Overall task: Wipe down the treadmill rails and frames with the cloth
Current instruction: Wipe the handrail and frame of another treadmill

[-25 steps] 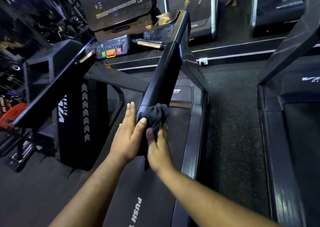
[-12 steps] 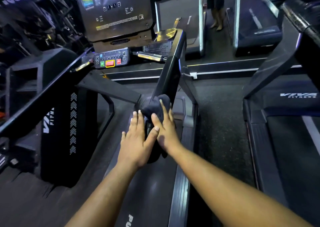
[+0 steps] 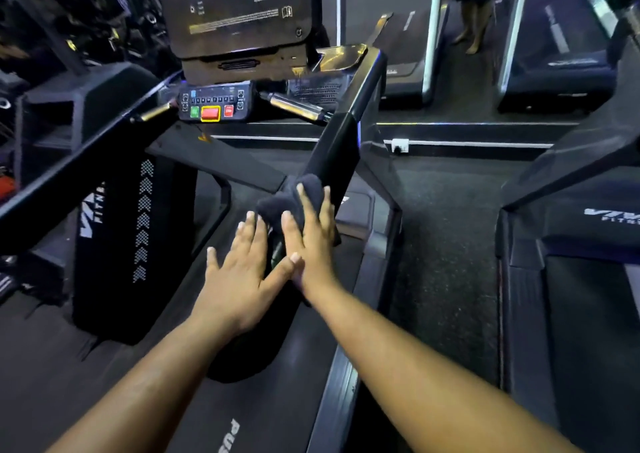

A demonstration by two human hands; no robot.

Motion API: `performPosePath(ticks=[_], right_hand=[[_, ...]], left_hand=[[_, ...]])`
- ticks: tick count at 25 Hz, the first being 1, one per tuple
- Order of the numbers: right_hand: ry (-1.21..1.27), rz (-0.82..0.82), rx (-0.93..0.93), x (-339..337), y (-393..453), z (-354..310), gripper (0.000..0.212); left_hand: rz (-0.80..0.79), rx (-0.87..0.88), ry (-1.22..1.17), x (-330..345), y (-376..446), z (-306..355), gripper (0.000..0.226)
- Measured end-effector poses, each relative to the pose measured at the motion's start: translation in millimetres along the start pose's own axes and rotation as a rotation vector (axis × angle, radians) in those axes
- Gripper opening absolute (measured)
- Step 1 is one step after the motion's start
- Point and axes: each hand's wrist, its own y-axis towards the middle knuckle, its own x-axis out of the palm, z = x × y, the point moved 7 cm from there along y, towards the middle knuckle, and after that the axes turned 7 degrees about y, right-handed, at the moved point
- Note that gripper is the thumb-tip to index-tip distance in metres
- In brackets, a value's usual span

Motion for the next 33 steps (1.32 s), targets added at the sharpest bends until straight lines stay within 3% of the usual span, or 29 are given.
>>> performPosePath(ticks=[5,8,10,12,15,17,22,25,28,30,33], right_hand=[[0.04,0.13,0.019,-43.8,122.5,20.5,0.061],[0.236,0.202,0.035,-32.4,69.5,30.4,0.064],[0.362,0.155,-0.01,-14.8,12.4,28.0,0.06],[0.4,0.163,-0.011,-9.9,9.6,39.2,0.063],[0.466,0.294,0.273,-26.3,75.0,83.2,0.059],[0.562,0.293,0.467,-29.4,89.1,95.7,0.053],[0.321,0.143,0.079,-20.1,24.4,39.5,0.07],[0.159,0.157,0.057,-34.7,94.9,41.0,0.073],[0.006,0.168,0.183,-54.7,180.3,51.4,0.08],[-0.002,0.121,0.165,-48.9,174.5,45.5,0.074],[-0.065,0.005,-0.02,-35.8,116.9,28.2,0.065]], left_hand=[[-0.014,0.079,-0.003,-7.0,42.8,30.1,0.101],[-0.023,0.116,0.012,-5.4,49.1,33.2,0.1],[-0.019,0.116,0.016,-4.8,51.0,31.6,0.101],[-0.017,0.107,0.017,-4.4,51.4,30.9,0.1],[-0.015,0.108,0.01,-4.9,50.1,33.4,0.095],[-0.015,0.109,0.002,-4.8,47.9,34.0,0.095],[-0.008,0.128,-0.027,-5.0,51.3,32.2,0.095],[-0.015,0.128,0.011,-4.5,50.1,33.5,0.095],[-0.003,0.118,0.059,-5.4,66.5,35.4,0.096],[0.012,0.115,0.067,-7.7,79.7,41.9,0.098],[0.001,0.129,0.009,-9.3,97.6,49.9,0.102]])
